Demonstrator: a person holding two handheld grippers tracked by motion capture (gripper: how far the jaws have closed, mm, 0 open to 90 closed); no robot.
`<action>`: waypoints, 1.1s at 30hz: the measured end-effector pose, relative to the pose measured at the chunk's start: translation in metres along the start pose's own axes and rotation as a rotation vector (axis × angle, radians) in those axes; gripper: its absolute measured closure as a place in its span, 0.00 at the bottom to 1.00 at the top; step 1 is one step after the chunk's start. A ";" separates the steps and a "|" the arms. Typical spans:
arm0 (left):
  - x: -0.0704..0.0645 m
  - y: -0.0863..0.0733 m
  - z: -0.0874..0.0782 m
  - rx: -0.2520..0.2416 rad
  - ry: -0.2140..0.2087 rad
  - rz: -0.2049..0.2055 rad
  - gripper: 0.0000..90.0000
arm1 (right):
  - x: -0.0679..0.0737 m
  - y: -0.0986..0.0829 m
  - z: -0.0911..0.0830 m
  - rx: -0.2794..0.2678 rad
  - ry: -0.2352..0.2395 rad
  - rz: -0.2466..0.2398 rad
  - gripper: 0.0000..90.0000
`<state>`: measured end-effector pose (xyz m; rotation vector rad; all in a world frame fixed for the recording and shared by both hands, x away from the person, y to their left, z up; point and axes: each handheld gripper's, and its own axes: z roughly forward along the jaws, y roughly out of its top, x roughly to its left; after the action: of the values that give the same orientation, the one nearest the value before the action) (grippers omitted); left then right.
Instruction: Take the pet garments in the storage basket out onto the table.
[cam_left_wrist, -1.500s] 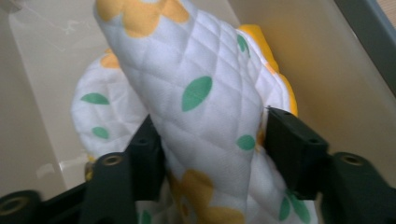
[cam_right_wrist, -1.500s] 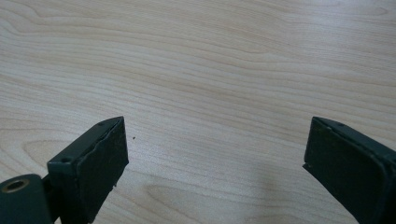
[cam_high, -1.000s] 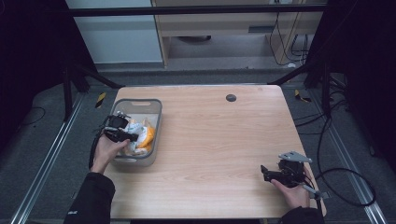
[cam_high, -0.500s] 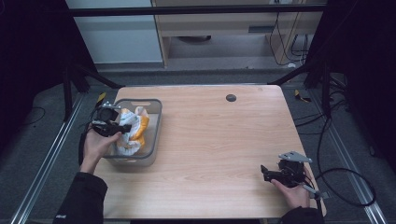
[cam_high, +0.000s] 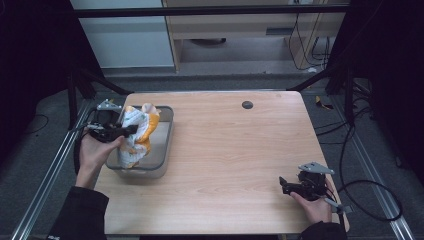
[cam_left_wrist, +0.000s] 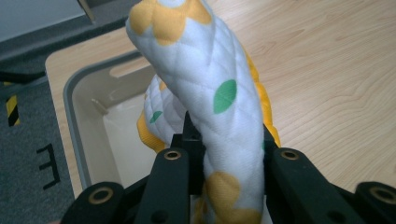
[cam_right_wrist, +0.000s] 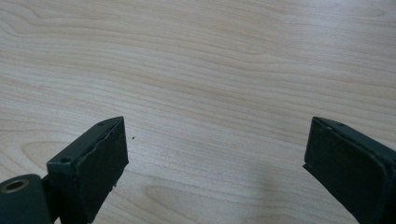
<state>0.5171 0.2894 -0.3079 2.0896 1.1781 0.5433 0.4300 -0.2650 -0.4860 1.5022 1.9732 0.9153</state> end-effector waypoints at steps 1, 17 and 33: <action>-0.002 0.002 -0.003 -0.005 -0.001 0.008 0.83 | 0.000 0.000 0.000 0.000 0.000 -0.003 0.07; -0.049 0.039 -0.031 -0.054 -0.067 0.124 0.83 | -0.001 0.000 0.000 -0.004 -0.002 -0.005 0.07; -0.104 0.060 -0.029 -0.080 -0.157 0.231 0.83 | -0.002 0.000 -0.001 -0.014 -0.006 -0.007 0.07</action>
<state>0.4805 0.1877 -0.2477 2.1692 0.8200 0.5114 0.4294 -0.2669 -0.4851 1.4879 1.9627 0.9180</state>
